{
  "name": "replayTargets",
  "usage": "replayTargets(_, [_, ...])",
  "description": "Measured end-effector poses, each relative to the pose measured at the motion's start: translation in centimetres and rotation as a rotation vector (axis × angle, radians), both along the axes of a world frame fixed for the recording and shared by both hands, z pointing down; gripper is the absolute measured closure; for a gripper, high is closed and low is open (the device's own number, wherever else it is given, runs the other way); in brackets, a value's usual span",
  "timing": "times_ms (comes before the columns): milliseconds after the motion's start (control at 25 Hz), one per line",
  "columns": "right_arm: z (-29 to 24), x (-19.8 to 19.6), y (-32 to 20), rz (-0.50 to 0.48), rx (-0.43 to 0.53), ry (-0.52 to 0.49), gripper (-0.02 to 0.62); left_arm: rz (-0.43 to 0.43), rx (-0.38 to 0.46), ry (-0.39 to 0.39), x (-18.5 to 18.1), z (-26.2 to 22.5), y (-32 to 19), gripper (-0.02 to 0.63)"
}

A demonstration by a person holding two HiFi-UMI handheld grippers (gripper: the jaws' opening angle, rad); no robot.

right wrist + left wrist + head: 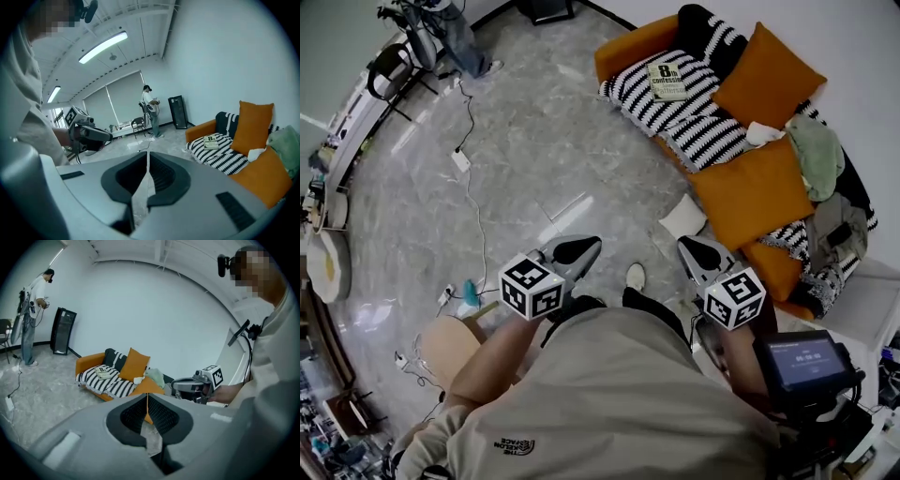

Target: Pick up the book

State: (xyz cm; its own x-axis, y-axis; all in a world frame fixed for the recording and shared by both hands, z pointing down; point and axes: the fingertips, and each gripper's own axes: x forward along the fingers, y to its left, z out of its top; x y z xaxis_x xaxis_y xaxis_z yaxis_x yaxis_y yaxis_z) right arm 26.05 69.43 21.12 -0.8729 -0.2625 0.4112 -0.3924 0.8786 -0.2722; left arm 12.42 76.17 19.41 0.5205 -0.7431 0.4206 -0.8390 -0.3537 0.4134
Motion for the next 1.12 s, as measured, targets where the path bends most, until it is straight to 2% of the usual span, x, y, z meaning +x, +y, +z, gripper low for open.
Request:
replayTargets(160, [1.2, -0.8, -4.5, 0.024, -0.033, -0.012, 0.561, -0.014, -0.006, -0.029, -1.3, -0.1, -4.6, 0.595])
replayTargets(240, [2.0, -1.3, -6.3, 0.043, -0.067, -0.024, 0.503, -0.017, -0.016, -0.025, -1.9, 0.2, -6.5, 0.591])
replayTargets(280, [2.4, -1.6, -7.2, 0.05, -0.08, -0.028, 0.494, -0.014, -0.018, -0.023, -2.2, 0.4, -7.4, 0.582])
replayTargets(400, [3.5, -3.3, -10.3, 0.071, -0.102, -0.03, 0.494, 0.009, -0.017, -0.017, -3.9, 1.0, -10.9, 0.554])
replayTargets(560, [4.8, -6.1, -15.2, 0.14, -0.12, -0.01, 0.494, 0.05, -0.024, -0.002, -7.7, 2.1, -16.7, 0.551])
replayTargets(800, [6.8, -12.2, -23.3, 0.305, -0.159, 0.024, 0.494, 0.189, -0.033, -0.011, -15.2, 3.9, -27.4, 0.551])
replayTargets(1000, [8.1, -18.4, -29.1, 0.443, -0.237, 0.0, 0.494, 0.316, -0.058, -0.026, -22.3, 4.8, -35.5, 0.549])
replayTargets(1120, [9.7, -20.5, -33.2, 0.522, -0.294, -0.025, 0.494, 0.38, -0.072, -0.039, -24.9, 6.5, -40.6, 0.547])
